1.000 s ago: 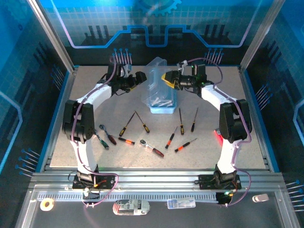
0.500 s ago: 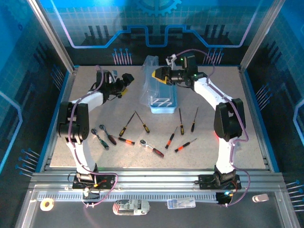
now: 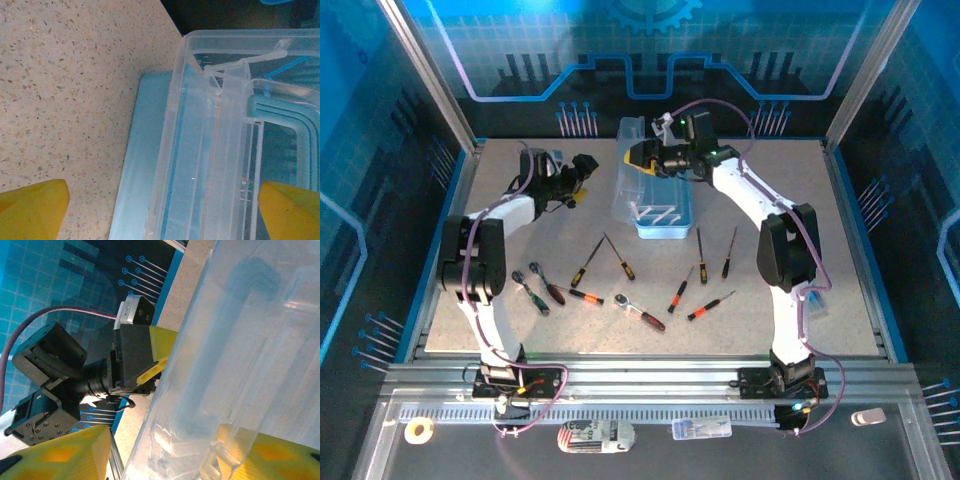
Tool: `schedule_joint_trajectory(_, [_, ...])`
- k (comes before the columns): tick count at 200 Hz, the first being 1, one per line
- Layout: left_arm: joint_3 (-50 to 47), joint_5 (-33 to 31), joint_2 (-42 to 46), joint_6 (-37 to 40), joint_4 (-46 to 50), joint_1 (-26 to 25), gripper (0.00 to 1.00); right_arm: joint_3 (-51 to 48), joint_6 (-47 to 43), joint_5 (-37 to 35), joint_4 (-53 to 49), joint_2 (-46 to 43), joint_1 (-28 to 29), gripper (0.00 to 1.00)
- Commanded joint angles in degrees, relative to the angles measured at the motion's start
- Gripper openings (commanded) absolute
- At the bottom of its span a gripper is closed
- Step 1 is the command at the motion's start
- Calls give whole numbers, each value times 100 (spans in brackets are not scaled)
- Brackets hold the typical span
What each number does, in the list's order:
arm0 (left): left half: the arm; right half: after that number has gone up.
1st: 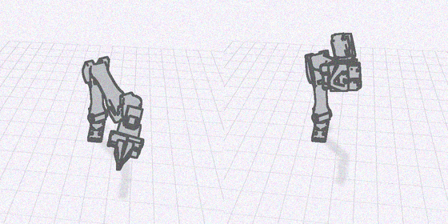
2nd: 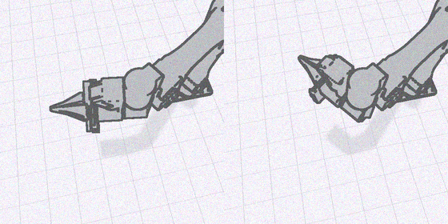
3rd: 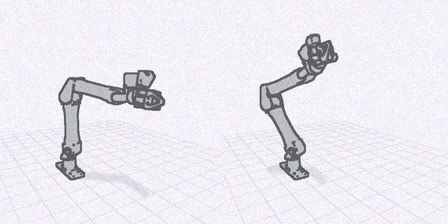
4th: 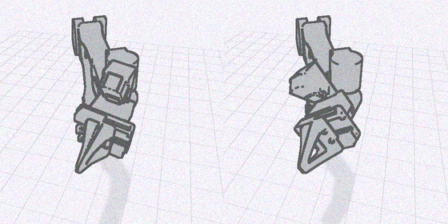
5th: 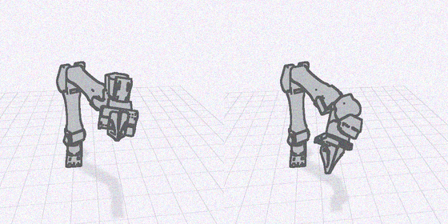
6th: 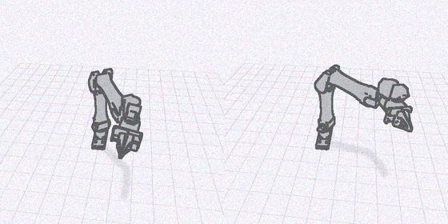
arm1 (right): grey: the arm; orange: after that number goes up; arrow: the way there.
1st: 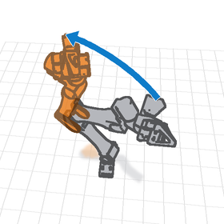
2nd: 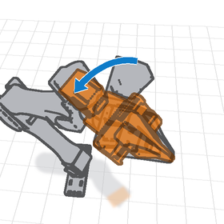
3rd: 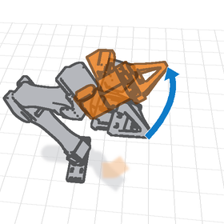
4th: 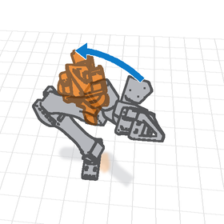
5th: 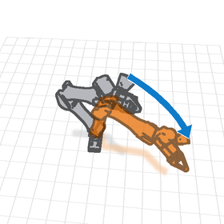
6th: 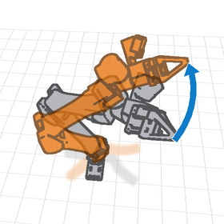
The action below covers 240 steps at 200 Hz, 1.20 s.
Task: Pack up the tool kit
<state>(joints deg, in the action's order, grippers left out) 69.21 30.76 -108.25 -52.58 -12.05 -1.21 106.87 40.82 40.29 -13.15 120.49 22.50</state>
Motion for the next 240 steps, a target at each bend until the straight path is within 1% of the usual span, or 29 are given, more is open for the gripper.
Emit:
schedule_joint_trajectory(1, [-165, 275, 312, -146, -352, 77, 98, 422, -240, -181, -402, 173, 169, 59])
schedule_joint_trajectory(23, [-301, 392, 344, -285, -602, 91, 98, 754, -467, -348, -826, 306, 286, 59])
schedule_joint_trajectory(42, [-305, 501, 340, -277, -609, 86, 98, 1011, -681, -566, -1195, 428, 368, 60])
schedule_joint_trajectory(62, [-249, 722, 291, -279, -646, 86, 98, 1016, -594, -439, -1115, 467, 368, 64])
schedule_joint_trajectory(82, [-301, 773, 390, -266, -668, 86, 98, 1015, -453, -235, -960, 430, 334, 64])
schedule_joint_trajectory(123, [-240, 606, 740, 77, -288, 71, 99, 1126, -661, -407, -1235, 274, 266, 66])
schedule_joint_trajectory(167, [-8, 628, 666, 370, 102, 70, 99, 750, -628, -347, -1118, 200, 119, 65])
schedule_joint_trajectory(182, [45, 741, 565, 332, 38, 69, 99, 485, -584, -379, -892, 34, 37, 65])
schedule_joint_trajectory(220, [105, 795, 336, 345, -109, 73, 99, 253, -549, -275, -835, -26, -63, 64])
schedule_joint_trajectory(231, [186, 791, 287, 474, 56, 77, 99, 97, -534, -251, -730, -151, -105, 64])
schedule_joint_trajectory(240, [334, 751, 242, 716, 386, 77, 99, -80, -529, -267, -632, -332, -176, 64])
